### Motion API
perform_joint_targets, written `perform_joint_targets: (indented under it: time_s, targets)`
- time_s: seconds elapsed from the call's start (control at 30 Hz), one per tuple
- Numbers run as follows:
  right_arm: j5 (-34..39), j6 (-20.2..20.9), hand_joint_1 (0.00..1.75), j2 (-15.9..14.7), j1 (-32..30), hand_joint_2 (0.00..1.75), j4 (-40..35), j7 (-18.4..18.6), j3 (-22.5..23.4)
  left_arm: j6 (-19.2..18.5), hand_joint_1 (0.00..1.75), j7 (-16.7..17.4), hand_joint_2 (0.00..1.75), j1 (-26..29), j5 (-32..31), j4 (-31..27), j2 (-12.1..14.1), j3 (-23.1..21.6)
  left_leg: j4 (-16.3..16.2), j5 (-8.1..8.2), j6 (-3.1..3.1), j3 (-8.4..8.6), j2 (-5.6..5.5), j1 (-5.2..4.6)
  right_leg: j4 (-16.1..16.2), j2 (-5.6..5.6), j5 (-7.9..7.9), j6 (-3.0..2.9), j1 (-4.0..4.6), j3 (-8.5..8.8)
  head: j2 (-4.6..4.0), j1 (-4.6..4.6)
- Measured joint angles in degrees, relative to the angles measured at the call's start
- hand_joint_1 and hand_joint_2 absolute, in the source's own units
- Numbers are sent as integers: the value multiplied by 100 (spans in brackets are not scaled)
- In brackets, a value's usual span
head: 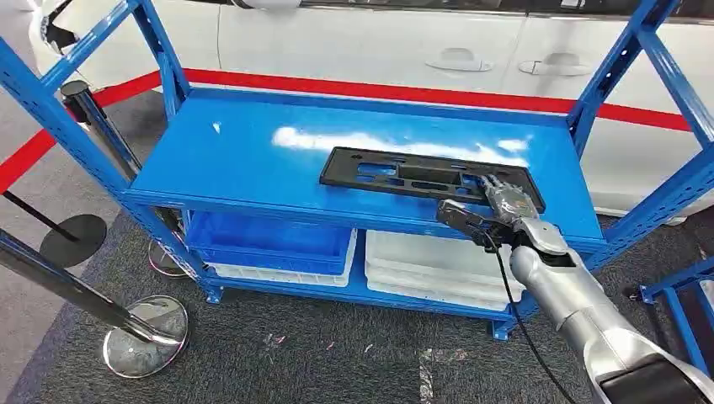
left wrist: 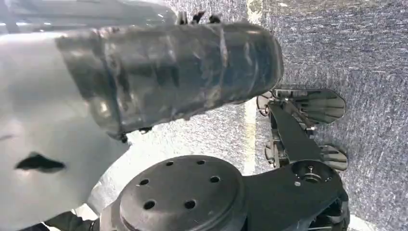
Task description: Take the parts from the cabinet and place them on the table.
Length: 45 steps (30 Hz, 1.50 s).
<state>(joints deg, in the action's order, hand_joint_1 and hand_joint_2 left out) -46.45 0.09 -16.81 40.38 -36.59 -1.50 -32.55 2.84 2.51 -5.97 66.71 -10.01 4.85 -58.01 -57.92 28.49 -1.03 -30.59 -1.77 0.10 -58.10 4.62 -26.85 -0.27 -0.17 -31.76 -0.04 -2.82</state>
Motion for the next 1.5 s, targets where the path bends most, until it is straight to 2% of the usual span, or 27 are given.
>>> perform_joint_targets:
  time_s: [0.2, 0.3, 0.53, 0.57, 0.73, 0.87, 0.97, 1.5]
  targets:
    - [860, 380, 0, -33, 13, 0, -747, -339, 90, -18, 0, 37, 0, 4, 68, 0, 0, -4, -1, -1, 1, 3, 0, 0, 0, 2, 0, 0, 1, -1, 0, 0]
    - [1323, 503, 0, -134, 26, 0, -1291, -332, 90, -33, 0, 35, 0, 9, 90, 0, 2, -4, -1, -2, 1, 3, 0, 0, 0, 0, 1, -1, 1, -1, 0, 0]
    - [1463, 551, 0, -335, 50, 0, -2184, -293, 90, -61, 0, 24, 0, 13, 127, 2, 7, -9, -1, -2, 1, 4, 2, 0, 0, 3, 1, 0, -1, 0, 0, 0]
    - [1463, 551, 0, -361, 50, 175, -2264, -287, 86, -61, 0, 15, 0, 13, 131, 2, 9, -9, -1, -2, 1, 4, 2, 0, 0, 2, 1, 0, -1, 0, 0, -2]
    - [1338, 544, 0, -435, 50, 175, -2444, -153, 42, -61, 0, -24, 0, 11, 164, 2, 15, -9, -2, -2, 1, 4, 2, 0, 0, 3, 1, 0, -1, 0, 0, -2]
    - [683, 544, 0, -455, 62, 175, -2435, 93, -205, -46, 0, -20, 0, 8, 188, 2, 15, -11, -1, -2, 1, 1, 2, 0, 0, 3, 1, 0, 0, 0, 0, 0]
    - [361, 544, 0, -437, 65, 175, -2363, 146, -404, -44, 0, -4, 0, 1, 201, 2, 13, -11, -1, -2, 1, 0, 0, 0, 0, -1, 1, -1, 1, 0, 0, 0]
    - [247, 525, 0, -382, 159, 175, -2087, 146, -890, -64, 0, 7, 0, 0, 238, 2, 15, -13, 0, -2, 1, -1, -1, 0, -1, -1, 1, -1, 0, 0, 0, 0]
